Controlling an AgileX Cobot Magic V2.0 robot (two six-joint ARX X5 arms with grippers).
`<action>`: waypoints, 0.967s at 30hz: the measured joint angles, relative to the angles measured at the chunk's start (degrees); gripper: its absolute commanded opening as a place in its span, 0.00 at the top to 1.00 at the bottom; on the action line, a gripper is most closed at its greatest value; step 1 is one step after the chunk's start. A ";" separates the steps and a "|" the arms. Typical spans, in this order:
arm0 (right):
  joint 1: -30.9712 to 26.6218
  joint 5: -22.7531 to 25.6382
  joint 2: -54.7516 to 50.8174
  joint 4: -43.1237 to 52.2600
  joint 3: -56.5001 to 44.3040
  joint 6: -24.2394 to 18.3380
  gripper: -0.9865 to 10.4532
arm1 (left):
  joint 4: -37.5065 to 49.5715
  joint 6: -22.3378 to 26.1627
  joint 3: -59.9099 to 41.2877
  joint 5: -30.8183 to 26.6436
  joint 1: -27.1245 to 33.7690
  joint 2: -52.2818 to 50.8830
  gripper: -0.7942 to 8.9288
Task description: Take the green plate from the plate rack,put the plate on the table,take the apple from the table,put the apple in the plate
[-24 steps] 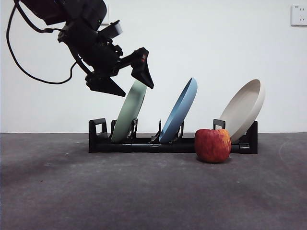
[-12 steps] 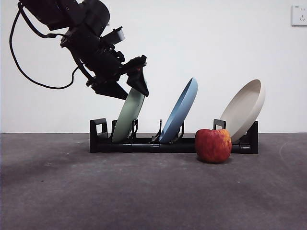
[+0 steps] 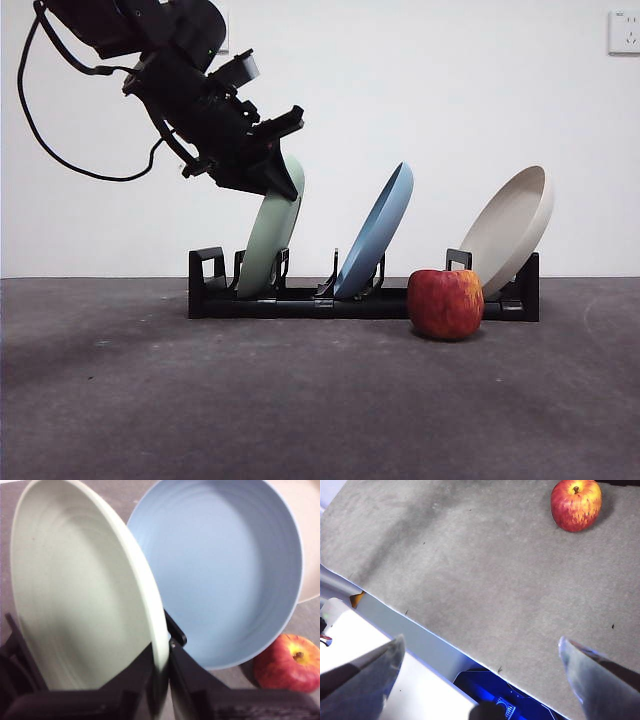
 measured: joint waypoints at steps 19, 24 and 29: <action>0.00 0.00 0.00 0.02 0.00 0.00 0.34 | -9.11 -0.07 -0.07 0.22 -0.13 -15.89 0.93; 0.00 0.00 0.00 0.02 0.00 0.00 0.34 | -20.20 4.35 -0.07 -2.71 -3.41 -23.82 0.93; 0.00 -0.02 0.00 0.02 0.00 0.00 0.34 | -31.74 10.27 -0.07 -12.52 -10.84 -30.80 0.93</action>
